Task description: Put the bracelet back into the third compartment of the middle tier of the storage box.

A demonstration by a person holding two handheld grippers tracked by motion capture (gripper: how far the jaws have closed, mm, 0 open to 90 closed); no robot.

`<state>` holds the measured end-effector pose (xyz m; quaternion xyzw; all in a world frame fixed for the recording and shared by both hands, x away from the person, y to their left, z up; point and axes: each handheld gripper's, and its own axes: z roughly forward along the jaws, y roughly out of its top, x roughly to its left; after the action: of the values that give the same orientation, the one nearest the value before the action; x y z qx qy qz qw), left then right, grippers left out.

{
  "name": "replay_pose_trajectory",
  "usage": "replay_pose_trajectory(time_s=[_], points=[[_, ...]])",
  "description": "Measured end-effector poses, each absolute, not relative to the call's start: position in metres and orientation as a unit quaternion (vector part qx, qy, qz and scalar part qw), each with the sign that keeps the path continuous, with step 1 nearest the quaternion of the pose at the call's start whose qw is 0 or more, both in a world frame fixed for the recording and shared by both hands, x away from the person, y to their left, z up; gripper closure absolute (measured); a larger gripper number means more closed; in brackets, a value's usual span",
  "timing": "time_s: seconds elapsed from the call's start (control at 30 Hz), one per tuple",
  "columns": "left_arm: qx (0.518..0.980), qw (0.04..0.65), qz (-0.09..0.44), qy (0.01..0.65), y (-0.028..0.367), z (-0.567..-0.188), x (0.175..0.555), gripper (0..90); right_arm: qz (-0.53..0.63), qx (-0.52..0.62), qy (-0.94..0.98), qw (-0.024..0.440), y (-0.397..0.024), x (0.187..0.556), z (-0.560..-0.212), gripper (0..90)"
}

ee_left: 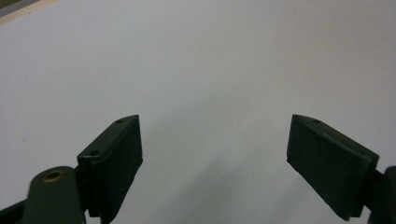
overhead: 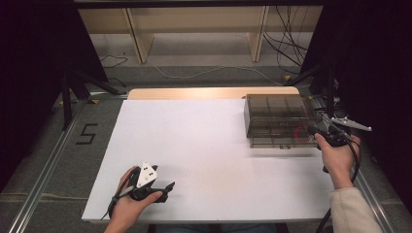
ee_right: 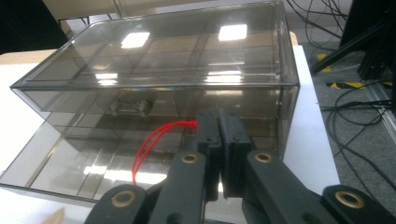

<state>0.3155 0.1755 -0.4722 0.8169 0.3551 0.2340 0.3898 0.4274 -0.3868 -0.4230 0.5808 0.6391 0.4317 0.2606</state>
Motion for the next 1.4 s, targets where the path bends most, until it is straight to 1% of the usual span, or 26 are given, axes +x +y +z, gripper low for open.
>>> replay_pose_trajectory(time_s=[0.7, 1.03, 1.23, 1.4], points=[[0.818, 0.389, 0.233, 0.355, 0.175, -0.473, 0.316, 18.0, 0.4, 0.59, 0.636, 0.297, -0.392, 0.436, -0.441, 88.4], [0.818, 0.388, 0.234, 0.354, 0.175, -0.473, 0.316, 18.0, 0.383, 0.586, 0.648, 0.297, -0.388, 0.443, -0.448, 88.0], [0.817, 0.389, 0.234, 0.354, 0.175, -0.472, 0.316, 18.0, 0.377, 0.582, 0.657, 0.296, -0.387, 0.441, -0.448, 85.3], [0.817, 0.389, 0.234, 0.355, 0.175, -0.472, 0.316, 17.9, 0.389, 0.581, 0.654, 0.289, -0.387, 0.439, -0.445, 80.7]])
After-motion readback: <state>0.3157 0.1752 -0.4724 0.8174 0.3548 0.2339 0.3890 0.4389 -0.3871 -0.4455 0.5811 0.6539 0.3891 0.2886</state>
